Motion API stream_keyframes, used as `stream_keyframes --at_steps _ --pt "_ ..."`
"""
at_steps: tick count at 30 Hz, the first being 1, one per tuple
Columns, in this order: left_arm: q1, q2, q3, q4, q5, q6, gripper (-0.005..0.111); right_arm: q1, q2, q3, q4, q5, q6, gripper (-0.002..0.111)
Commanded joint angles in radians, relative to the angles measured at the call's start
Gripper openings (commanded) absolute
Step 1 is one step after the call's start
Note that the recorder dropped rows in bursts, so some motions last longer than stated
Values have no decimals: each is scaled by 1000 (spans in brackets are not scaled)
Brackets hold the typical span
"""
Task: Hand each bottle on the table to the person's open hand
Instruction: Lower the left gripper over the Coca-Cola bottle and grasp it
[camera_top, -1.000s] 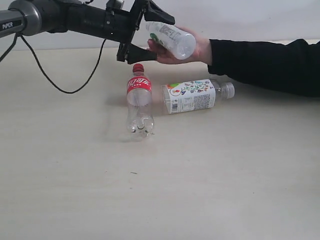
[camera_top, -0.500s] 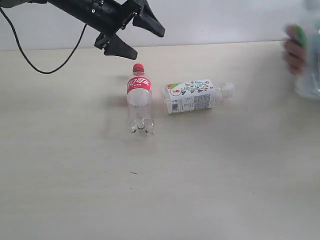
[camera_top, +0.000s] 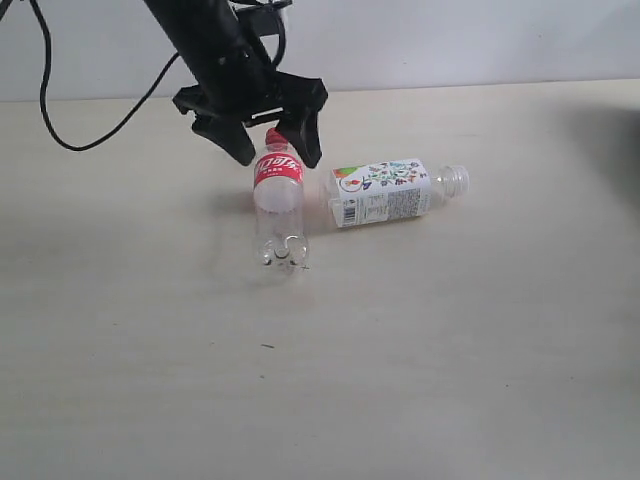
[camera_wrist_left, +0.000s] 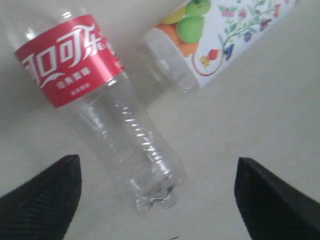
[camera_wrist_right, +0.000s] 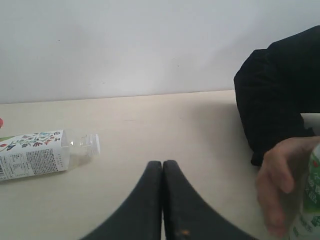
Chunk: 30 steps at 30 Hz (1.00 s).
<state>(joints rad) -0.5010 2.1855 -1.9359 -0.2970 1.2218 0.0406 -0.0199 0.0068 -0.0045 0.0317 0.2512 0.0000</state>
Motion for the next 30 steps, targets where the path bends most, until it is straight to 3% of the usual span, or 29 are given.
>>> stream_keyframes --at_steps 1,9,17,30 --pt "-71 -33 6 257 -1 -235 79 -4 -7 5 -5 -4 0 0" --pt "-147 -29 6 313 -30 -443 79 -4 -7 5 -5 -4 0 0" --pt "-152 -25 6 475 -12 -596 79 -4 -7 5 -5 -4 0 0" --pt "-170 30 76 469 -159 -599 79 -4 -7 5 -5 -4 0 0"
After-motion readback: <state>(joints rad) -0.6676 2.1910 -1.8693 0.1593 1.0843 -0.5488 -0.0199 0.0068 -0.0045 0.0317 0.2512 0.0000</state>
